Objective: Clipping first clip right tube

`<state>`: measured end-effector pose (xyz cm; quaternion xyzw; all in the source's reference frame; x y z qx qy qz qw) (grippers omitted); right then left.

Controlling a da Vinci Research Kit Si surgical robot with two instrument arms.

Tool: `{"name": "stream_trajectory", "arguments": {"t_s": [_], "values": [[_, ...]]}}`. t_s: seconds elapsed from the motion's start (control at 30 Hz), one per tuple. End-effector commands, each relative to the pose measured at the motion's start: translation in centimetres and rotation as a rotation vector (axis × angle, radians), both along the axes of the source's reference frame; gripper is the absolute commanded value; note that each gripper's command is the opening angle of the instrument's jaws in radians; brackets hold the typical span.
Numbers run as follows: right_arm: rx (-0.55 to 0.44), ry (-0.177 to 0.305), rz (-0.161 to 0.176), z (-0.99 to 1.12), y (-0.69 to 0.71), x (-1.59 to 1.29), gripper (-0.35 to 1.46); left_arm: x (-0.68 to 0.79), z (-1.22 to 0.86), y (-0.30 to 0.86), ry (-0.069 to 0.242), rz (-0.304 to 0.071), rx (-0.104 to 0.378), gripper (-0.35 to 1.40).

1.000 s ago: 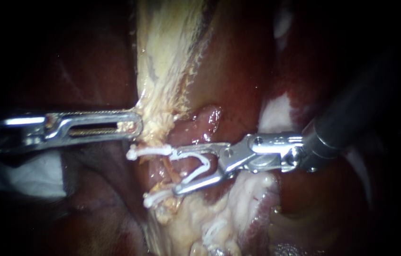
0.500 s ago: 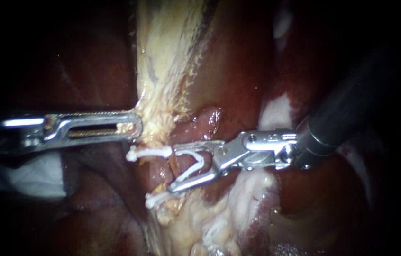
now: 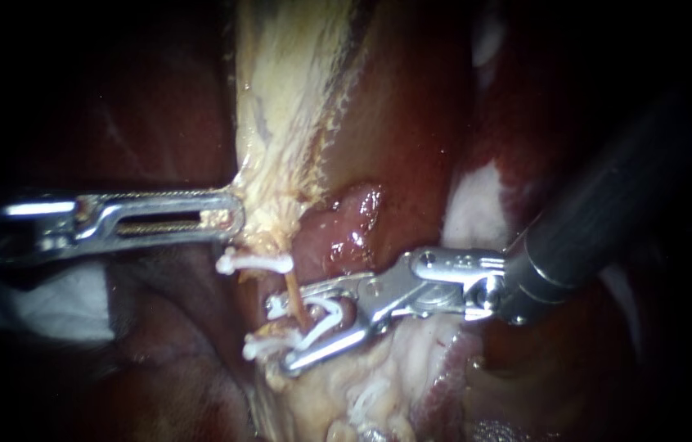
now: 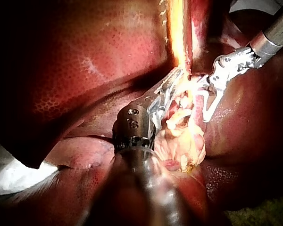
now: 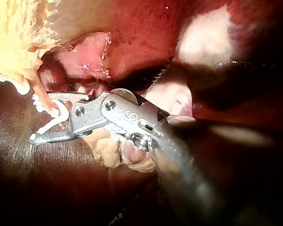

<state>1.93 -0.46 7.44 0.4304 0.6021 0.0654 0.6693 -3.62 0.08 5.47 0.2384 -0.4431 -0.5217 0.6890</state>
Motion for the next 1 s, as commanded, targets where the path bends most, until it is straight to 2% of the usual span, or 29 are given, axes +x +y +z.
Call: {"name": "stream_trajectory", "arguments": {"t_s": [0.03, 0.4, 0.5, 0.57, 0.6, 0.77, 0.87, 1.0], "values": [[-0.001, 0.000, -0.002, 0.01, 0.00, 0.01, 0.45, 0.00, 0.01, 0.00, 0.000, 0.000, 0.000, -0.35], [0.025, -0.018, -0.005, 0.06, -0.05, 0.09, 0.34, 0.00, 0.02, 0.01, 0.002, -0.002, -0.001, -0.35], [0.035, -0.022, -0.008, 0.06, -0.05, 0.08, 0.17, 0.00, 0.02, 0.01, 0.002, -0.002, -0.001, -0.35], [0.046, -0.028, -0.010, 0.06, -0.05, 0.06, -0.22, 0.00, 0.02, 0.01, 0.002, -0.002, -0.001, -0.35], [0.056, -0.033, -0.010, 0.06, -0.04, 0.05, -0.35, 0.00, 0.02, 0.01, 0.002, -0.002, -0.001, -0.35], [0.070, -0.048, -0.016, 0.11, 0.04, 0.00, -0.35, 0.00, 0.02, 0.01, 0.002, -0.002, -0.001, -0.35], [0.067, -0.065, -0.025, 0.12, 0.05, -0.02, -0.35, 0.00, 0.02, 0.01, 0.002, -0.002, -0.001, -0.35], [0.067, -0.064, -0.026, 0.11, 0.04, -0.02, -0.35, 0.00, 0.02, 0.01, 0.002, -0.002, -0.001, -0.35]]}}
